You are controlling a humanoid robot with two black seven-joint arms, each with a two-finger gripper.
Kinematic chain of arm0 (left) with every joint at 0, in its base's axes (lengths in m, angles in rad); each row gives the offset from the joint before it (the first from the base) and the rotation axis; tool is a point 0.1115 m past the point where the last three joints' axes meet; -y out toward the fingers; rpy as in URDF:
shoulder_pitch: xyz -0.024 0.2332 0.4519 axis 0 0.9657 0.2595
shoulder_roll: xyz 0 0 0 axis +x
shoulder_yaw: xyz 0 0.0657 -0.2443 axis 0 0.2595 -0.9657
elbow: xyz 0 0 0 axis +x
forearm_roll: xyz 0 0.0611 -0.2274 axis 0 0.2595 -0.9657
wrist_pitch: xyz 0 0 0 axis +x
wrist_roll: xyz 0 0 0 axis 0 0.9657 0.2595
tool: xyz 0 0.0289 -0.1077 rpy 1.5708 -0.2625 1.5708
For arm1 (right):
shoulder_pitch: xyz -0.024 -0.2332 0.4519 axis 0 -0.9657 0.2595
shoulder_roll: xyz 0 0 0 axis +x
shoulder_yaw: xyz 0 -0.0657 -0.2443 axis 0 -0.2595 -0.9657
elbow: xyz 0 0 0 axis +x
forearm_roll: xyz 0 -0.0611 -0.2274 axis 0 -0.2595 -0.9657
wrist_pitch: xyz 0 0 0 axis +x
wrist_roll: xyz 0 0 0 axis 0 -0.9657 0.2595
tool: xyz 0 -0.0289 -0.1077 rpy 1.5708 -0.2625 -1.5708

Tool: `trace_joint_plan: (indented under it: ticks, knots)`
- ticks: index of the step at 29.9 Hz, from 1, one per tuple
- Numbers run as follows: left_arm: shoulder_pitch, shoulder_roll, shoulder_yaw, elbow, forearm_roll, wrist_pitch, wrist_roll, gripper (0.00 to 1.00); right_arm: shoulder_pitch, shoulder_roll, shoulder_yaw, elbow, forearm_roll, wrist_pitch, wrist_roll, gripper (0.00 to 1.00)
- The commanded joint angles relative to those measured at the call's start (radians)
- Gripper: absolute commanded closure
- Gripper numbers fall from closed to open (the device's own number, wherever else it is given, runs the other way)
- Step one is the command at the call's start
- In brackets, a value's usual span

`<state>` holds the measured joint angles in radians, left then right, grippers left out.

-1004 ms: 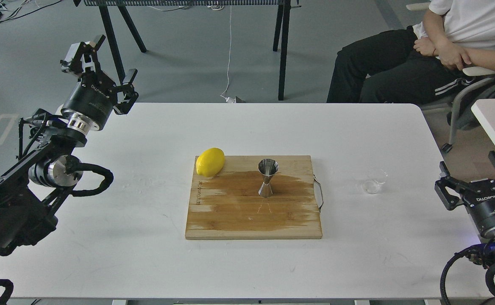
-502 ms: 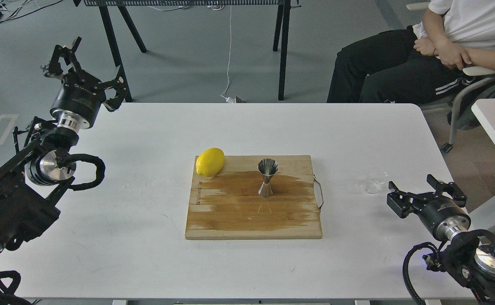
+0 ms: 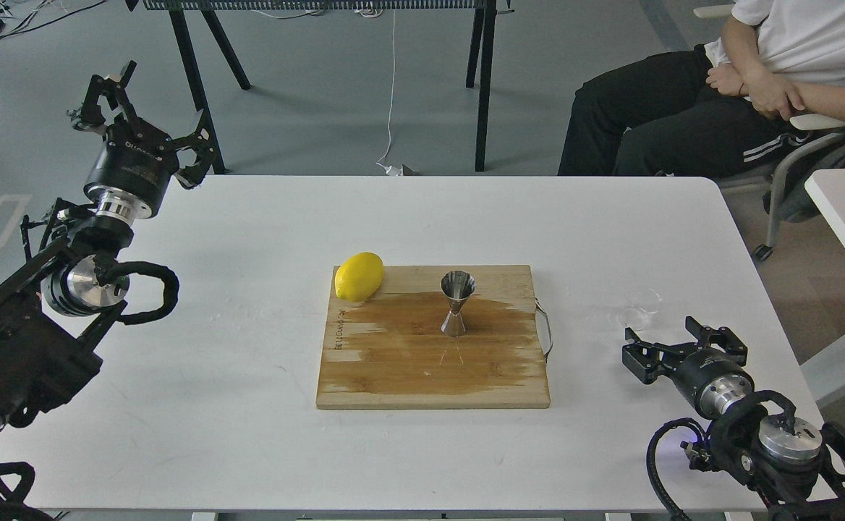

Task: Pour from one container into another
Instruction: 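Move the right gripper toward the small clear glass, then grasp the clear glass with the right gripper and lift it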

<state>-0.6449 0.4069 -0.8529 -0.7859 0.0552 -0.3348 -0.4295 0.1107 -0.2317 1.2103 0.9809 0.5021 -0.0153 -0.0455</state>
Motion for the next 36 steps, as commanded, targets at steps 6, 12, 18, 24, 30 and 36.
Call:
trace_joint_plan:
  ticks: [6,12,18,24,30,36]
  knots:
    - [-0.002,0.003,0.002,-0.003,0.002,0.0,0.002,0.0,0.076,0.037,-0.003,-0.082,-0.005,-0.008,0.001,0.0]
    - [-0.006,0.003,0.002,-0.003,0.002,0.0,0.003,0.0,0.138,0.058,-0.003,-0.163,-0.01,-0.005,-0.001,0.0]
    - [-0.007,0.003,0.002,-0.003,0.003,-0.001,-0.003,0.0,0.149,0.092,-0.003,-0.18,-0.034,0.009,0.004,0.03]
    - [-0.006,0.004,0.002,-0.003,0.003,0.0,-0.002,0.0,0.152,0.103,0.0,-0.183,-0.039,0.009,-0.001,0.2]
    - [-0.007,0.006,0.002,-0.003,0.003,0.0,-0.002,0.0,0.161,0.101,0.003,-0.195,-0.039,0.005,-0.007,0.5]
    - [-0.007,0.006,0.002,-0.003,0.003,0.0,-0.002,0.0,0.161,0.101,0.002,-0.192,-0.037,0.011,-0.008,0.54]
